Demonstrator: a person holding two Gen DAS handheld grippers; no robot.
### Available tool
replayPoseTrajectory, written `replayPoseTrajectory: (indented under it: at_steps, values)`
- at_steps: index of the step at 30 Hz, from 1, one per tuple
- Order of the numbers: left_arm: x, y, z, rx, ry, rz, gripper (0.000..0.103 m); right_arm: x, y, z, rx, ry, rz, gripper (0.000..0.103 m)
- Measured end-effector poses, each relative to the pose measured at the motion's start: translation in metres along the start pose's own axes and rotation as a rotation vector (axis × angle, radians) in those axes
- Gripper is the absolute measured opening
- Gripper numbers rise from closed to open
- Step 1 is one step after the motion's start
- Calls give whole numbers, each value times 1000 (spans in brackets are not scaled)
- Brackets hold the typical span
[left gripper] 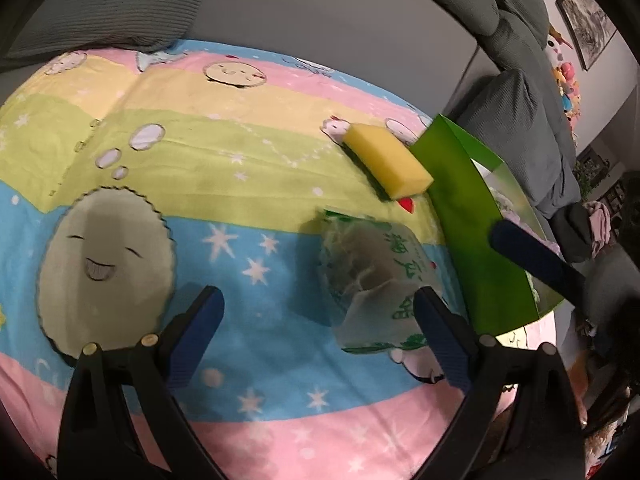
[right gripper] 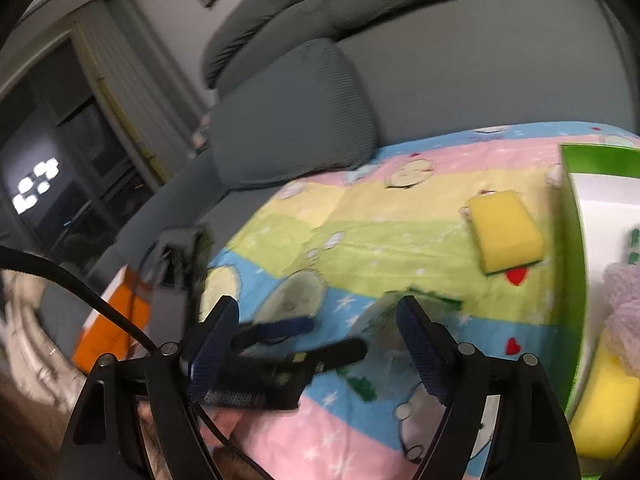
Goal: Organize objects
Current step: 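Position the right gripper fingers around the second clear bag, then close the right gripper on the second clear bag and lift it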
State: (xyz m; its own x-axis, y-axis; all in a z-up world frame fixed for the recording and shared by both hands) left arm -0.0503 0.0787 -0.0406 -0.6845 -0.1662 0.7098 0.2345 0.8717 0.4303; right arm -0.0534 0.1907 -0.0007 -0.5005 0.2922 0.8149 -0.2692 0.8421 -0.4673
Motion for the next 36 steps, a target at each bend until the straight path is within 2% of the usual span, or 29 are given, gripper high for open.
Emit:
replayPoseTrajectory:
  at_steps: [3, 5, 6, 9, 13, 18, 19, 22, 25, 30, 34, 36]
  values:
    - [-3, 4, 1, 15, 5, -2, 95, -6, 19, 4, -109, -24, 56, 82]
    - [-5, 5, 2, 14, -1, -14, 95, -7, 28, 3, -145, -33, 76, 82]
    - [-6, 6, 2, 6, -4, -22, 95, -7, 31, 1, -177, -34, 70, 82]
    - [-8, 7, -2, -23, -4, -51, 94, -5, 32, -4, -199, -23, 37, 82]
    - [-8, 16, -7, -86, -5, -63, 94, -5, 38, -8, -329, -24, -59, 82]
    - [-13, 29, -8, -126, -21, -34, 94, -6, 40, -4, -313, -25, -19, 82]
    - [-13, 30, -8, -120, -17, -27, 94, -7, 42, -3, -333, -31, -15, 82]
    - [-8, 23, -10, -36, 27, 0, 95, -8, 44, -1, -370, -49, -5, 82]
    - [-5, 14, -9, -21, 25, -42, 95, -9, 42, -1, -386, -70, 21, 82]
    - [2, 11, -10, -15, 55, -47, 95, -7, 19, 2, -253, -83, 60, 82]
    - [-1, 7, 0, -30, 10, -89, 95, -16, 18, 19, -264, -141, 34, 82]
    - [-5, 6, 7, -23, -11, -95, 95, -23, 26, 30, -259, -179, 84, 81]
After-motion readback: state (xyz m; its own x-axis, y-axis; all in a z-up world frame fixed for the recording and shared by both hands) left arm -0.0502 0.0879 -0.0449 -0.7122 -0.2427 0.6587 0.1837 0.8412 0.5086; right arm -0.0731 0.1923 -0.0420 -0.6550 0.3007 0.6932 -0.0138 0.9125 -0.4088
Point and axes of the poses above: each gripper's, at about its wrist camera, not at the fingertips, and z roughly the way its jaws point, y to its right, x to its top, the point moved 7 cm from there along z, roughly the way its jaws point, and after that the axes turned 15 degrees about y, right-handed, at the moved point
